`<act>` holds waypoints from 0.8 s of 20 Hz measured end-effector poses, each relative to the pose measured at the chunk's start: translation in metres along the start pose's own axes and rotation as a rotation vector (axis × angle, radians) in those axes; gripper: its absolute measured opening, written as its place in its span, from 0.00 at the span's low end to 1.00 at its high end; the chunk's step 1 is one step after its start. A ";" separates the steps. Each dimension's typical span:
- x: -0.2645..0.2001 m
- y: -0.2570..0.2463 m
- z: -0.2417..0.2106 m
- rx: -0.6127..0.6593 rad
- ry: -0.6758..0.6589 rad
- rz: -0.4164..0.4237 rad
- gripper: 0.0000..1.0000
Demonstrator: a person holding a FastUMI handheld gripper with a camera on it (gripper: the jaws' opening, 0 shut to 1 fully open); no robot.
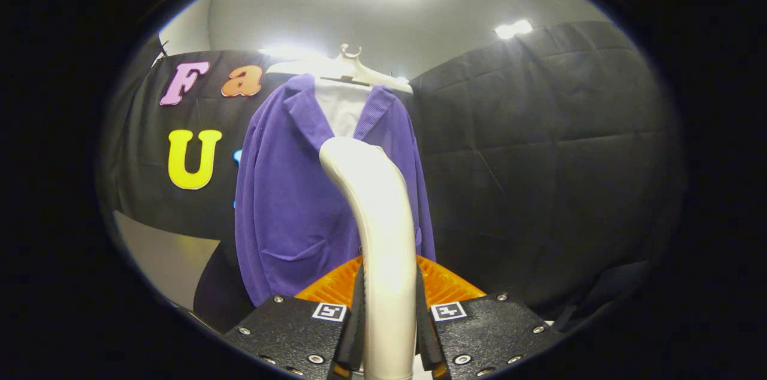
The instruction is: Iron the clothes twice with a garment steamer, once on the left side and once on the right side.
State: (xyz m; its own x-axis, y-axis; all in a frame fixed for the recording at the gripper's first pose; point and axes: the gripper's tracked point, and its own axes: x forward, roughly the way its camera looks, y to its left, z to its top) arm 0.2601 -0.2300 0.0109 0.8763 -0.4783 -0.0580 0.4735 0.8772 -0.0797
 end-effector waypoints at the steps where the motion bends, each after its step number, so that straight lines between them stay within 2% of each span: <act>1: 0.004 -0.002 0.013 0.009 -0.032 -0.012 0.37; 4: 0.021 -0.010 0.038 0.002 -0.066 -0.032 0.37; 8: 0.054 -0.026 0.063 -0.026 -0.095 -0.105 0.36; 16: 0.107 -0.030 0.108 -0.035 -0.154 -0.156 0.37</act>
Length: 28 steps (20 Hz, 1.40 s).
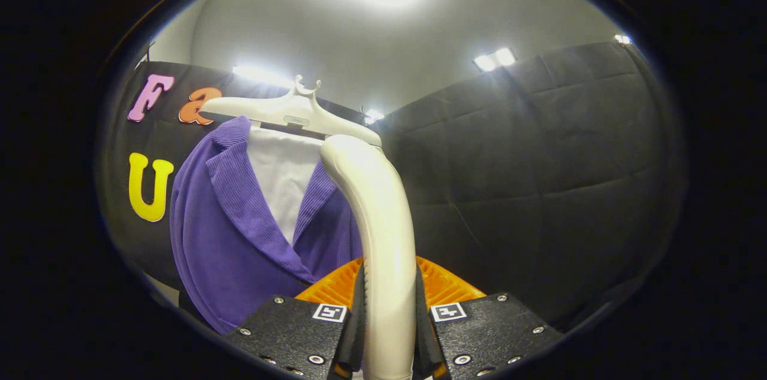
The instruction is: Iron the clothes twice with a garment steamer, once on the left side and once on the right side.
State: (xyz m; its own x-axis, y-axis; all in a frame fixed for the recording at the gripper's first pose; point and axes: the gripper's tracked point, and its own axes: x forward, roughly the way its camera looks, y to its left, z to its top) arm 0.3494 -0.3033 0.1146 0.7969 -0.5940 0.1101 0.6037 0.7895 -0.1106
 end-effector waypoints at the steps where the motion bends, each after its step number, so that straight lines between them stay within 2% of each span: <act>1: 0.006 0.004 0.005 0.004 -0.005 0.003 0.37; 7: 0.053 0.023 -0.004 -0.020 0.021 0.012 0.36; 12: 0.073 0.031 -0.046 -0.030 0.101 0.034 0.36; 28: -0.006 0.029 -0.180 -0.068 0.275 0.011 0.37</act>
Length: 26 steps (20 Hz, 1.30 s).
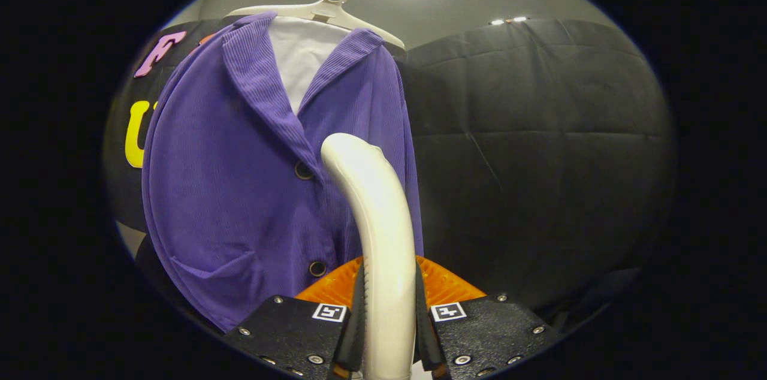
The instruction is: Iron the clothes twice with a garment steamer, once on the left side and once on the right side.
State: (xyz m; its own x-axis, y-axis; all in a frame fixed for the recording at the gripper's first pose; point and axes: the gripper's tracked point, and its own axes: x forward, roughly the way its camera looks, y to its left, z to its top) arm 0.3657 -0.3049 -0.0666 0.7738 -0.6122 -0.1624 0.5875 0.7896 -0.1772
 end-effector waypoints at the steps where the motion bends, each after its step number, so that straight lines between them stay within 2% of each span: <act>1: 0.000 0.001 -0.008 -0.001 0.012 0.002 0.37; 16: -0.030 -0.004 -0.132 -0.025 0.222 0.011 0.37; 22: -0.079 -0.008 -0.121 -0.032 0.197 0.062 0.37; 26: -0.129 -0.010 -0.106 -0.052 0.151 0.136 0.37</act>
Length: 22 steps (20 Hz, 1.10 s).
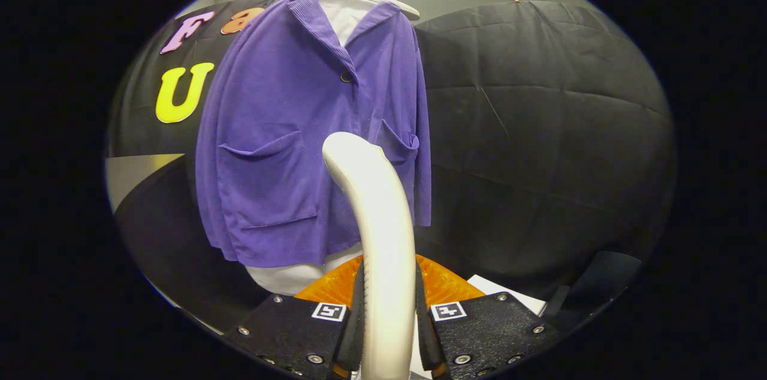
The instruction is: Iron the clothes twice with a garment steamer, once on the left side and once on the right side.
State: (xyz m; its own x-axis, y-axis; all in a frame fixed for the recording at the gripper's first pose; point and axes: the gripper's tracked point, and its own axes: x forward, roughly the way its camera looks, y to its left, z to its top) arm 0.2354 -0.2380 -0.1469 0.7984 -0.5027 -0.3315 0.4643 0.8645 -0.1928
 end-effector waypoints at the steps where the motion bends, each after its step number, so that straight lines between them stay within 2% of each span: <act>1: -0.013 0.000 0.003 -0.010 -0.012 0.014 0.37; 12: -0.154 -0.001 0.059 -0.060 -0.190 0.193 0.37; 22: -0.236 -0.007 0.088 -0.025 -0.306 0.277 0.37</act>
State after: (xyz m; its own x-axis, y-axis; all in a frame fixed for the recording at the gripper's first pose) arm 0.0774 -0.1250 0.0142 0.9707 -0.2248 -0.0850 0.2095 0.9648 -0.1587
